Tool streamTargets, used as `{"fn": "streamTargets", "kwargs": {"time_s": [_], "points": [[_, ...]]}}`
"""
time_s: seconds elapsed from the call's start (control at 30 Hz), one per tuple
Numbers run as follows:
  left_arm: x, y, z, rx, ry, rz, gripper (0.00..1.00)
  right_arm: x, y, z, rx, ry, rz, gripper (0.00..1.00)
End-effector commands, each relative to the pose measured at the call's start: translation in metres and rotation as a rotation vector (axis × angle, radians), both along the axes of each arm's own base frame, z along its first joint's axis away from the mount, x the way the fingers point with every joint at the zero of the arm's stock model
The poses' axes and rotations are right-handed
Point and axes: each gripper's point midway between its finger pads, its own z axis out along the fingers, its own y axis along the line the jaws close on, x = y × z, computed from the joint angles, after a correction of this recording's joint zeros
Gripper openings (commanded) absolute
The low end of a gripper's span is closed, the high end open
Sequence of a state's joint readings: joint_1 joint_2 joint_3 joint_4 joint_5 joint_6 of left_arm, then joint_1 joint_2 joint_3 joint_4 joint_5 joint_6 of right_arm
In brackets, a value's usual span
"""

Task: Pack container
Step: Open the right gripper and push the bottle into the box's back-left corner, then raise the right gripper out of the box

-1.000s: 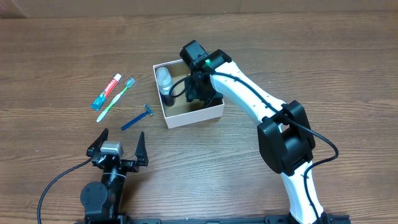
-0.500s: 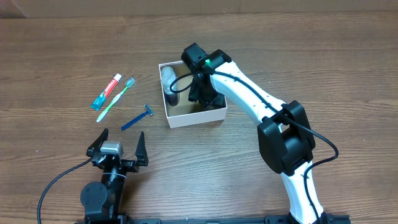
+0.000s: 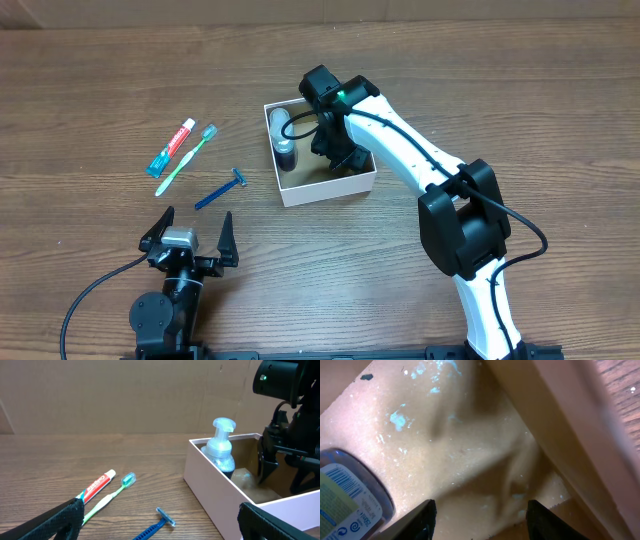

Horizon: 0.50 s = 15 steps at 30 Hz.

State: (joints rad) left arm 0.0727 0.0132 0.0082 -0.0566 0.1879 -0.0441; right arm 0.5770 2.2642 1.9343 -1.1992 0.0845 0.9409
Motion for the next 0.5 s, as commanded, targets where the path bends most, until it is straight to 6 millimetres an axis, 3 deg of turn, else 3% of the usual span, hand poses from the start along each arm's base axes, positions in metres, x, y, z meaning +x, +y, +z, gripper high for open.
{"fn": "streamTargets", "kwargs": {"time_s": [0.0, 0.13, 0.3, 0.37, 0.47], "points": [[0.000, 0.000, 0.000, 0.022, -0.009, -0.002, 1.00, 0.007, 0.003, 0.005, 0.008, -0.026, 0.130, 0.61], [0.000, 0.000, 0.000, 0.022, -0.009, -0.002, 1.00, 0.010, 0.011, 0.023, 0.019, -0.061, 0.316, 0.65], [0.000, 0.000, 0.000, 0.022, -0.009, -0.002, 1.00, 0.012, 0.010, 0.078, 0.028, -0.146, 0.449, 0.65], [0.000, 0.000, 0.000, 0.022, -0.009, -0.002, 1.00, 0.008, 0.007, 0.109, 0.027, -0.189, 0.523, 0.66], [0.000, 0.000, 0.000, 0.022, -0.009, -0.002, 1.00, -0.002, -0.002, 0.135, 0.001, -0.212, 0.617, 0.66]]}}
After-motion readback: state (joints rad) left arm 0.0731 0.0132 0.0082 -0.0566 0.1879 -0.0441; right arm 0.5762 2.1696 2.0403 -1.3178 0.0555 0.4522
